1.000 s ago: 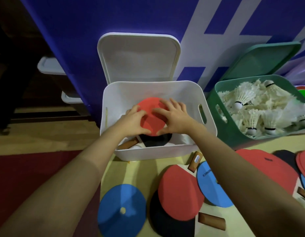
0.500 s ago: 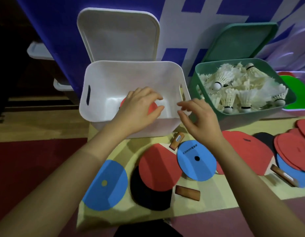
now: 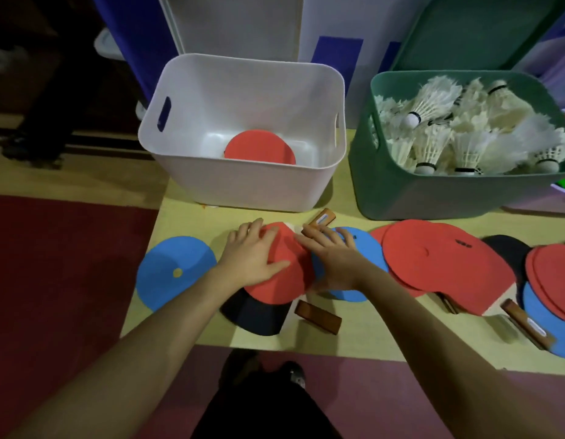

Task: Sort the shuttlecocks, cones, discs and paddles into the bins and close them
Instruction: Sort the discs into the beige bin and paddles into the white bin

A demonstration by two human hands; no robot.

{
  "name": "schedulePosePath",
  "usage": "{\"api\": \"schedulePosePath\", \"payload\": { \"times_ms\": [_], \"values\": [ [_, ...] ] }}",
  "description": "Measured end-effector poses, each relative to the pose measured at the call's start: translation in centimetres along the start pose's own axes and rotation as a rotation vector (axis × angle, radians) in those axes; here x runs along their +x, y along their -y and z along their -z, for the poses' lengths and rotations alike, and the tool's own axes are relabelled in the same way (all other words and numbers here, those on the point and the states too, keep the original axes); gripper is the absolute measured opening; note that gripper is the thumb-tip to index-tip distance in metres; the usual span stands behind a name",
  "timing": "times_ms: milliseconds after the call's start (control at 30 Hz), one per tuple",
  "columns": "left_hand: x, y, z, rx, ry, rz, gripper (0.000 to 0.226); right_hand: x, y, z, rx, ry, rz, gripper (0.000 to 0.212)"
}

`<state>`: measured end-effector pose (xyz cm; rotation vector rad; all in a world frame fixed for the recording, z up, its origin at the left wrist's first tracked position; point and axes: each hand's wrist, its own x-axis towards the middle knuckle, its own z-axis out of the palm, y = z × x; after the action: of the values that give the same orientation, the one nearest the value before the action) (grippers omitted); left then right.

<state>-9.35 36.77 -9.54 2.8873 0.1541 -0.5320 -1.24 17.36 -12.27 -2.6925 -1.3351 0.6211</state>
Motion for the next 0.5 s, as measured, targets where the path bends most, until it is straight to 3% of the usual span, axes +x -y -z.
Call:
{"api": "schedulePosePath", "payload": {
  "times_ms": [133,233,500],
  "values": [
    [-0.1,0.2,-2.1,0.005,0.239,0.078,0.127,0.8,-0.4,-0.7,-0.06,0.049,0.036,0.113],
    [-0.5,0.4,-3.5,0.042,0.258,0.044,0.145,0.7,-0.8,-1.3,-0.02,0.004,0.045,0.103],
    [-0.8,2.9,-2.2,0.042,0.089,-0.144,0.129,0.6,0.9,-0.7,0.123,-0.068,0.02,0.097]
  ]
}}
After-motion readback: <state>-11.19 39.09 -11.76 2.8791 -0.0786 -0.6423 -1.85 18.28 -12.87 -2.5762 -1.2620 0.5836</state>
